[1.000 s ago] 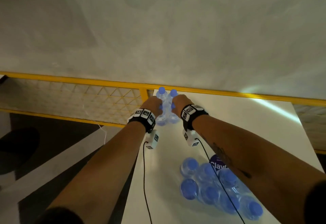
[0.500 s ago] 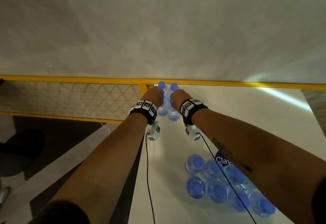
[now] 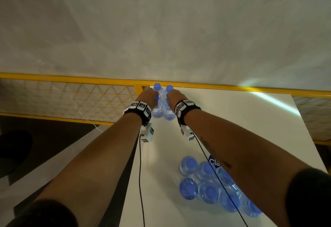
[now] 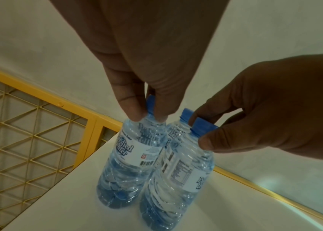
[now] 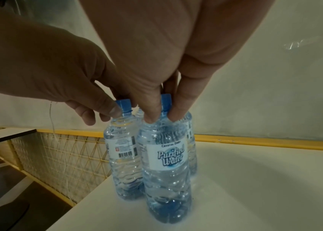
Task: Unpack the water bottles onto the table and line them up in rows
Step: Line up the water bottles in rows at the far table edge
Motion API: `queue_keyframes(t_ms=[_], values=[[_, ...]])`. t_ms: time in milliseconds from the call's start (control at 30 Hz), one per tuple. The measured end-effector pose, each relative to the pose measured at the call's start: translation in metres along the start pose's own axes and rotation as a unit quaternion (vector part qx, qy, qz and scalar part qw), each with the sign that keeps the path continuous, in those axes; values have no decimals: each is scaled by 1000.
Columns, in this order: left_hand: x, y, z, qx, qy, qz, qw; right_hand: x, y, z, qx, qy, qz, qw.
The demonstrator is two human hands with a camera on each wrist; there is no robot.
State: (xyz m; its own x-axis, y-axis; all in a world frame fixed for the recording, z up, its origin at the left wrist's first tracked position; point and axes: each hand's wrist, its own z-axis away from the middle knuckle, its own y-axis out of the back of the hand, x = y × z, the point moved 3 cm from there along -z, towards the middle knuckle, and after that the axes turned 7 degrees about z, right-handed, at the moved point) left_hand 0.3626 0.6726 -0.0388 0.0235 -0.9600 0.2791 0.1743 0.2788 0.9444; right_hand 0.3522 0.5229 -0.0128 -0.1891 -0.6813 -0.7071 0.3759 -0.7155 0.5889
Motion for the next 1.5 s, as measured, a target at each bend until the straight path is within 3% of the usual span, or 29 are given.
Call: queue_keyframes(t_ms=[200,233,333,400,433,533,633,733,1000,1200,1500], values=[[2,3,9,5,16,26,1000,4,4,1,-39,80,212,973],[4,3,16,8,19,29,999,6,5,4,-17,98,266,959],[21,7,51,66,18,10,998,16,12,42,-12,138,295,945],[42,3,81,103,-39,23,994,33,20,84,-49,158,310,936],[53,-4,97,89,-86,57,991,44,25,106,-73,161,321,930],[86,-34,150,-45,-192,162,967,72,30,173,-124,153,334,922],[114,-53,189,-152,-228,156,949,95,20,216,-171,140,345,912],[127,-59,204,-188,-236,132,944,116,0,242,-169,134,360,908],[140,-57,204,-204,-193,88,956,129,-28,262,-132,178,439,871],[144,-39,177,-185,-179,87,962,123,-17,257,-111,206,423,875],[155,18,62,-91,-192,51,976,99,25,195,-78,163,290,940]])
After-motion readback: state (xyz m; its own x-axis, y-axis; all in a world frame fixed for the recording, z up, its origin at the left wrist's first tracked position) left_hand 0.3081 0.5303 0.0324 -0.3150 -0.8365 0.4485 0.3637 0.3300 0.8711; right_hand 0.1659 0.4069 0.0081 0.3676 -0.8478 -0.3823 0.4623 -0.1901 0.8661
